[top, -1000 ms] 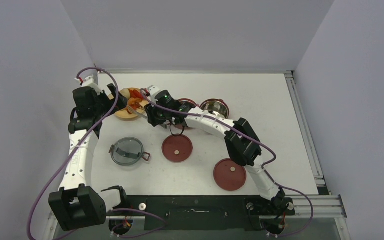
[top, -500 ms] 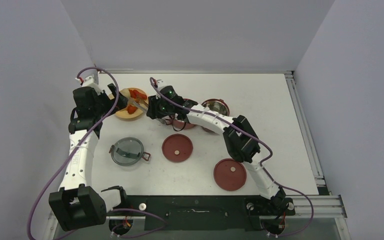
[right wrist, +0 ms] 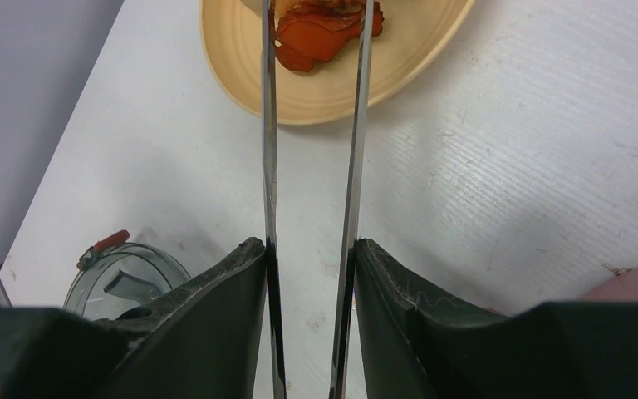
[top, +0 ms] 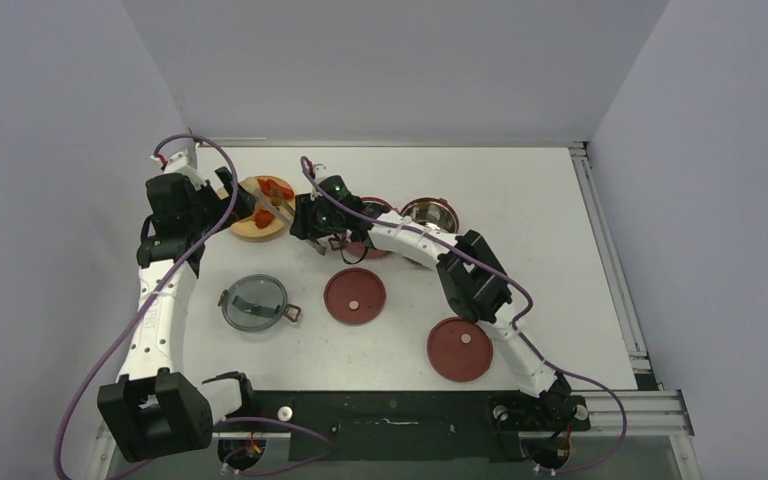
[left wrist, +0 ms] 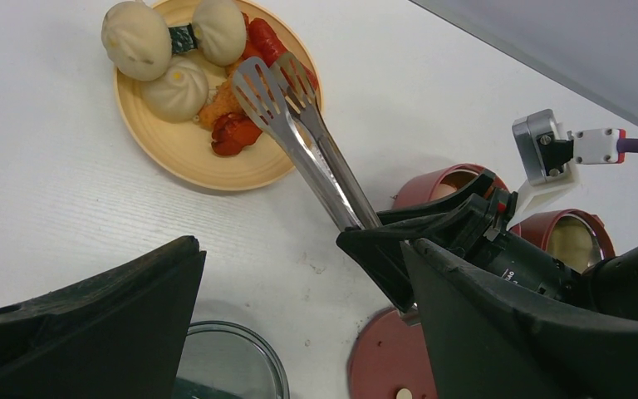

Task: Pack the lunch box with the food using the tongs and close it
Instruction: Pick up the fake food from the plate.

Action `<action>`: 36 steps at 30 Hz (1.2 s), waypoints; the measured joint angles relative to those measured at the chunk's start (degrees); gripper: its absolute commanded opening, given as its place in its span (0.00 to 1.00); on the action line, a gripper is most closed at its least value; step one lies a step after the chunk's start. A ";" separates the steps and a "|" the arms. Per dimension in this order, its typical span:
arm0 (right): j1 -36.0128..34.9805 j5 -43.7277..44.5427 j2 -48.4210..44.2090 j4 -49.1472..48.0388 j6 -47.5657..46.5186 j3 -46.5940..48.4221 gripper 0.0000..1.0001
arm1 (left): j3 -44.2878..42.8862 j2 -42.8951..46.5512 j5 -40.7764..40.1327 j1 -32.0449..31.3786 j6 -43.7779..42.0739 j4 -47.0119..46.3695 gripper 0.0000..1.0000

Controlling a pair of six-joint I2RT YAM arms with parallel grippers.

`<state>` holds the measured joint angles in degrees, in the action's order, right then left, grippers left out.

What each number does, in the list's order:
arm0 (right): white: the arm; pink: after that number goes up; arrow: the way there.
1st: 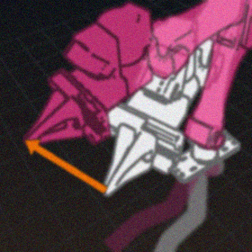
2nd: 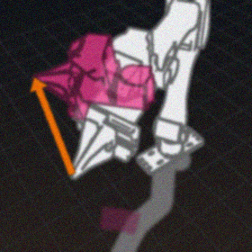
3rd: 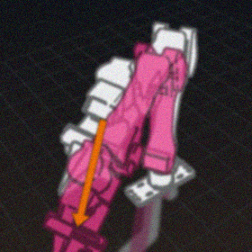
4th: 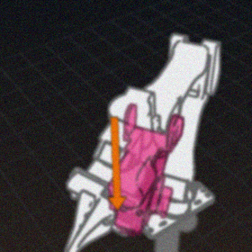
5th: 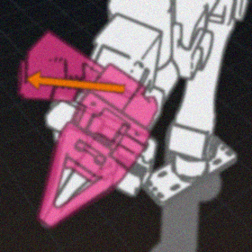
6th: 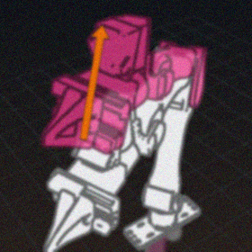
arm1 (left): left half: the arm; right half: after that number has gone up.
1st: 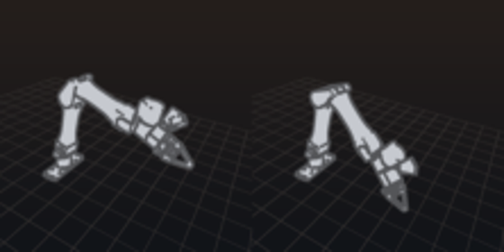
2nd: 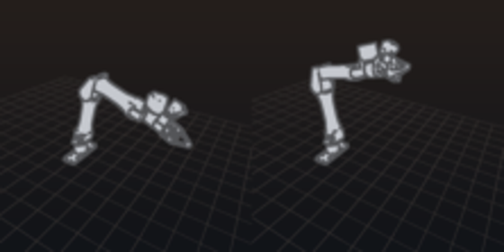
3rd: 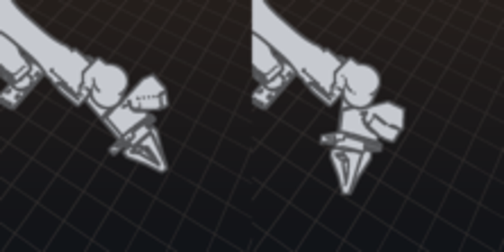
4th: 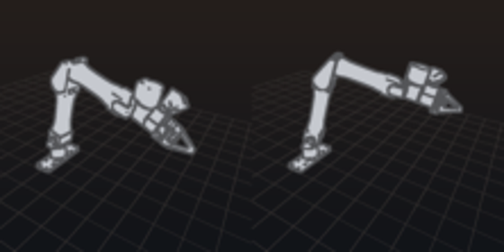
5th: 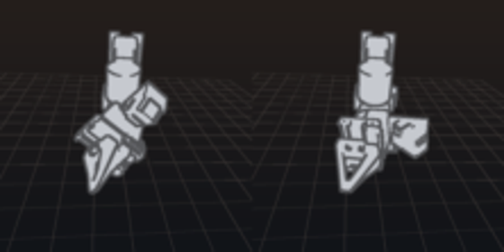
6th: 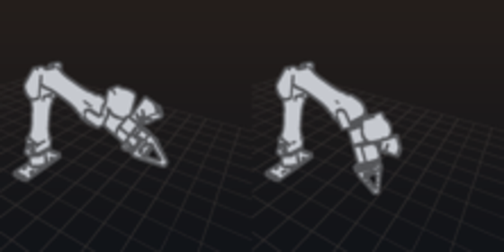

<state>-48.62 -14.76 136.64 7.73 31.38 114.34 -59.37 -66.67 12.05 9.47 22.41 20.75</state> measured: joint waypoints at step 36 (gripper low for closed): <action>-0.11 -2.95 -0.22 -1.66 4.15 -0.59 0.40 | 0.00 0.00 0.02 0.00 0.13 -0.02 0.96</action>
<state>-48.73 -17.72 136.42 6.07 35.53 113.75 -59.37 -66.67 12.08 9.47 22.55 20.73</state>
